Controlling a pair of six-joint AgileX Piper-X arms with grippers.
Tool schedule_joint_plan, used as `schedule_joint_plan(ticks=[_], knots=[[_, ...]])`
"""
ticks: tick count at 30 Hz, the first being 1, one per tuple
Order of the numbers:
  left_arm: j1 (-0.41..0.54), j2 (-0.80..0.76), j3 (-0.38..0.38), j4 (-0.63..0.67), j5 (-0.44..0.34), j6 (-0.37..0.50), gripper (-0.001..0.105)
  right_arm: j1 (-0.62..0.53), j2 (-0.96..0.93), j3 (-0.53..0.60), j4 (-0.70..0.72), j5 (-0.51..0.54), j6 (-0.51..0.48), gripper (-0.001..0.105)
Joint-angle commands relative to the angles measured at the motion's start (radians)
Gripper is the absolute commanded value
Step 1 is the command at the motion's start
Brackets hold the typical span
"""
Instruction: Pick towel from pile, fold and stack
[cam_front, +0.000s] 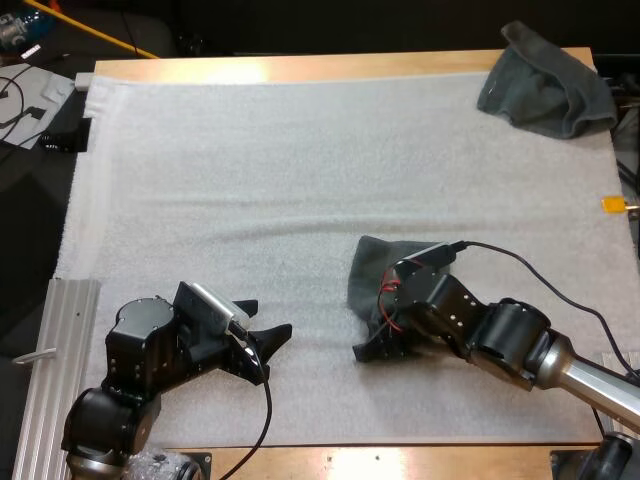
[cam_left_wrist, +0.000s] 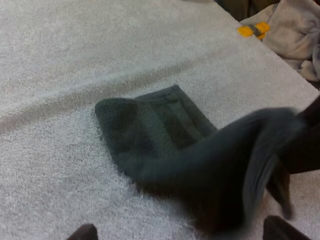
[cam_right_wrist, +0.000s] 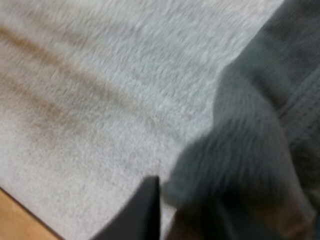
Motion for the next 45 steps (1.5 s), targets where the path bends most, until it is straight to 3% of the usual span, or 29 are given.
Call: schedule_joint_plan(ticks=[1,3,4,10,18,25,29,40,45], knots=[[-0.006,0.001,-0.006,-0.009,0.012,-0.005,0.064,-0.009,0.003,-0.006,-0.01,0.021,0.002,0.063],[-0.006,0.0,-0.006,-0.009,0.012,-0.007,0.064,-0.005,0.002,-0.008,-0.011,0.034,-0.005,0.079],[-0.004,0.005,-0.007,-0.012,0.014,-0.007,0.064,-0.005,0.003,-0.007,-0.003,0.05,-0.004,0.081],[-0.005,-0.001,-0.007,-0.004,0.011,-0.005,0.064,-0.008,-0.027,-0.011,0.096,0.219,-0.013,0.07],[-0.004,-0.002,-0.005,0.024,0.03,-0.006,0.063,-0.172,-0.022,-0.008,0.062,0.252,0.012,0.068],[-0.005,-0.001,-0.007,0.054,0.037,-0.02,0.063,-0.354,-0.009,-0.005,0.049,0.185,-0.063,0.067],[-0.004,-0.001,-0.009,0.083,0.041,-0.027,0.063,-0.428,0.004,0.009,0.019,0.115,-0.098,0.059],[-0.004,0.004,-0.005,0.116,0.035,-0.029,0.064,-0.493,0.144,0.029,-0.089,-0.044,-0.124,0.055],[-0.004,0.005,-0.006,0.137,0.035,-0.032,0.064,-0.488,0.234,0.03,-0.151,-0.067,-0.13,0.05]])
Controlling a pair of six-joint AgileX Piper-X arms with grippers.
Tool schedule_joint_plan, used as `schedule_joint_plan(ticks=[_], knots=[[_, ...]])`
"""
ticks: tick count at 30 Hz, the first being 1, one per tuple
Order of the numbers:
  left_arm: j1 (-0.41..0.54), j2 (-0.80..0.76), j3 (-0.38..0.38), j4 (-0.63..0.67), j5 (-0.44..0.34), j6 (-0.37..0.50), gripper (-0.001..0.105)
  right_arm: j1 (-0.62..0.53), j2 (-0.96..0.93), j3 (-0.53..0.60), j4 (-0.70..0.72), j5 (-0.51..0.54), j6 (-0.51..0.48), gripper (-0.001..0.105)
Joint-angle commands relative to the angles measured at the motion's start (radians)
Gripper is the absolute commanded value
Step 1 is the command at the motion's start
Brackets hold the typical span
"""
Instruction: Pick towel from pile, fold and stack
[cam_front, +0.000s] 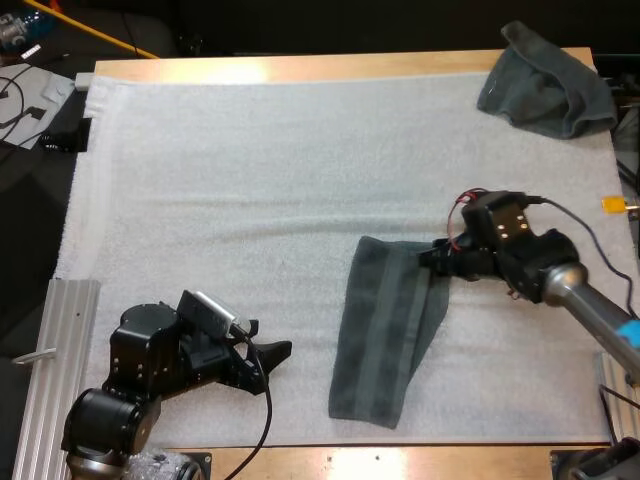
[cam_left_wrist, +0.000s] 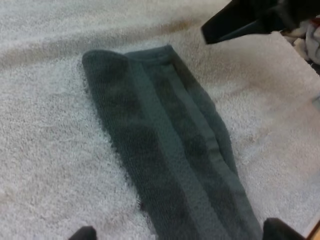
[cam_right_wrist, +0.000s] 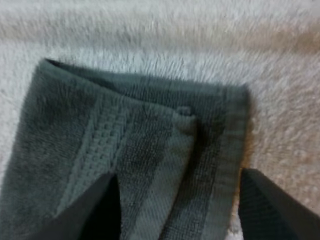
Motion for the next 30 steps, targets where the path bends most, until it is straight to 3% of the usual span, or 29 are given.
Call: schedule_joint_plan(ticks=[1,15,30], knots=[[-0.003,0.005,-0.007,0.02,0.007,-0.01,0.064,0.001,0.054,-0.002,-0.035,-0.026,-0.018,0.05],[-0.004,0.005,-0.005,0.038,0.018,-0.012,0.064,0.0,0.227,-0.028,-0.096,-0.047,-0.009,0.05],[-0.003,0.0,-0.004,0.026,0.011,-0.008,0.064,-0.003,0.283,-0.069,-0.106,-0.073,0.008,0.046]])
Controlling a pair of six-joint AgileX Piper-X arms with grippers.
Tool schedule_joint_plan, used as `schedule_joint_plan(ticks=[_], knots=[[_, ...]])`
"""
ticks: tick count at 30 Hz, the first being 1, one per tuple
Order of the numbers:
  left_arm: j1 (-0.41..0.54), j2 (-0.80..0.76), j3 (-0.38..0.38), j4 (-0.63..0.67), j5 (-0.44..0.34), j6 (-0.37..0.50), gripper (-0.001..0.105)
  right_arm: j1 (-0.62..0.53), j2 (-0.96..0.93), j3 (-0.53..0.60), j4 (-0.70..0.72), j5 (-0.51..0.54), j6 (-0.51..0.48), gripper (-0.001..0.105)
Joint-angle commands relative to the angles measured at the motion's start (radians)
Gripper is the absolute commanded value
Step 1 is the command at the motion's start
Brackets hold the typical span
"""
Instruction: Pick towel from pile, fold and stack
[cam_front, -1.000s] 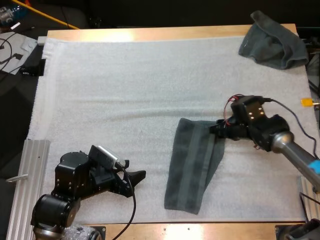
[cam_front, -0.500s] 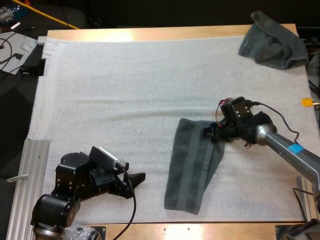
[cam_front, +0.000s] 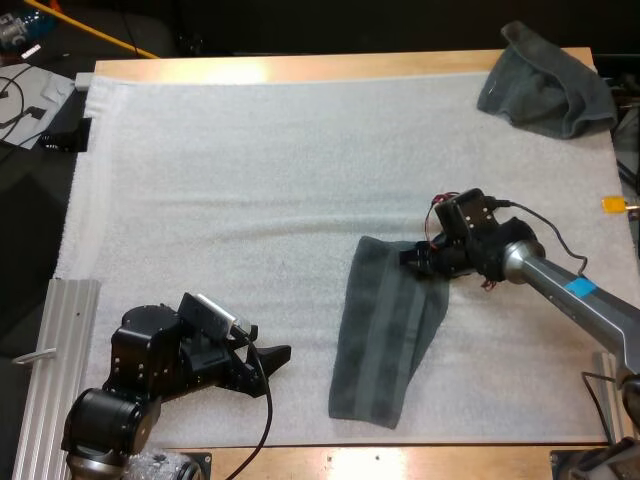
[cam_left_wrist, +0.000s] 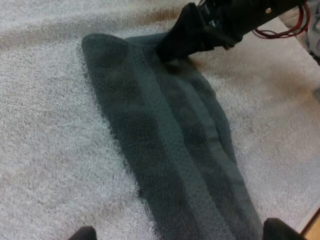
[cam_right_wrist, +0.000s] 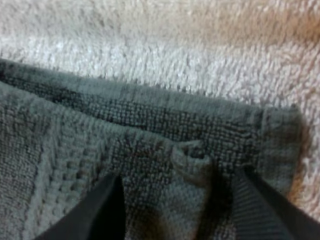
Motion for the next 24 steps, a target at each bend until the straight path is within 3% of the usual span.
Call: schedule_joint_plan(ticks=[1,9,17,24], knots=[[-0.003,0.001,-0.004,-0.013,0.01,-0.006,0.064,-0.002,0.014,-0.013,0.0,-0.029,0.006,0.043],[-0.003,0.005,-0.005,-0.013,0.017,-0.007,0.064,-0.004,0.017,-0.019,0.006,-0.062,0.019,0.001],[-0.005,0.003,-0.003,-0.004,0.012,-0.006,0.064,0.004,-0.013,-0.019,0.013,-0.061,0.016,0.0],[-0.004,0.003,-0.003,-0.002,0.016,-0.004,0.064,0.006,-0.109,-0.021,0.024,0.145,-0.02,0.0]])
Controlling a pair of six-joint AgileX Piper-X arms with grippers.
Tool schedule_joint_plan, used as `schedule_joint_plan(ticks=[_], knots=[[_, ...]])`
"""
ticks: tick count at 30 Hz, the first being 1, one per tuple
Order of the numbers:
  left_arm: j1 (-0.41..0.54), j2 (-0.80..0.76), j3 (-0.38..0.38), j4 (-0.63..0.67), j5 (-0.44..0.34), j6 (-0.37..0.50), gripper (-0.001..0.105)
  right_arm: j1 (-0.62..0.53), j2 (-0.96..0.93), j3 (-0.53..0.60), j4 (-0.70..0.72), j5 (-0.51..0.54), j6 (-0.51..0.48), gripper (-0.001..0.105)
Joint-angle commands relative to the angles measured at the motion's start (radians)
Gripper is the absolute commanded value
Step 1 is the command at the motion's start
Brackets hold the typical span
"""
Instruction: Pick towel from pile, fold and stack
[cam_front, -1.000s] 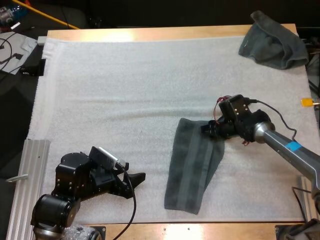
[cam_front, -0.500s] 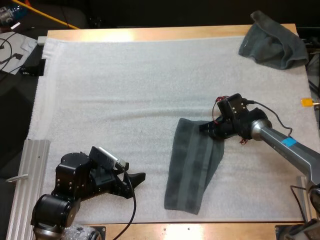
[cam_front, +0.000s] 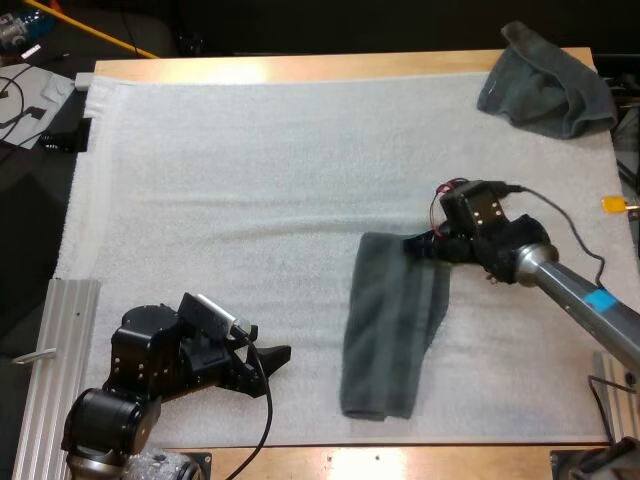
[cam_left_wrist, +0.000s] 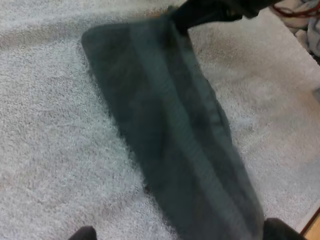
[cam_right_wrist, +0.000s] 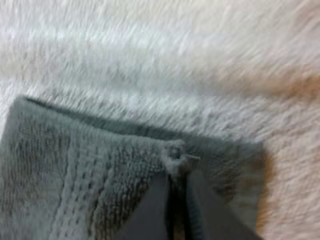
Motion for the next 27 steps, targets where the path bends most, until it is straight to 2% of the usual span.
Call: schedule_joint_plan(ticks=[1,9,11,13,16,18,19,22,27], knots=[[-0.004,0.002,-0.003,-0.001,0.016,-0.003,0.064,0.0,-0.042,-0.009,0.028,0.105,-0.032,0.0],[-0.003,0.003,-0.004,-0.009,0.011,-0.003,0.064,-0.001,-0.057,-0.013,0.047,0.107,-0.036,0.001],[-0.002,0.003,-0.004,-0.01,0.009,-0.004,0.064,-0.001,-0.051,-0.012,0.05,0.108,-0.035,0.006],[-0.004,0.004,-0.005,-0.012,0.009,-0.005,0.064,-0.002,-0.052,-0.013,0.05,0.106,-0.033,0.02],[-0.003,0.003,-0.006,-0.013,0.01,-0.006,0.064,-0.003,-0.059,-0.016,0.055,0.107,-0.031,0.05],[-0.005,0.004,-0.005,-0.014,0.011,-0.006,0.064,-0.004,-0.065,-0.016,0.064,0.109,-0.035,0.065],[-0.005,0.003,-0.005,-0.014,0.01,-0.007,0.064,-0.004,-0.073,-0.018,0.074,0.112,-0.037,0.068],[-0.005,0.003,-0.006,-0.012,0.011,-0.006,0.064,-0.006,-0.101,-0.021,0.13,0.12,-0.043,0.067],[-0.004,0.003,-0.007,-0.009,0.011,-0.006,0.063,-0.008,-0.174,-0.022,0.292,0.12,-0.056,0.059]])
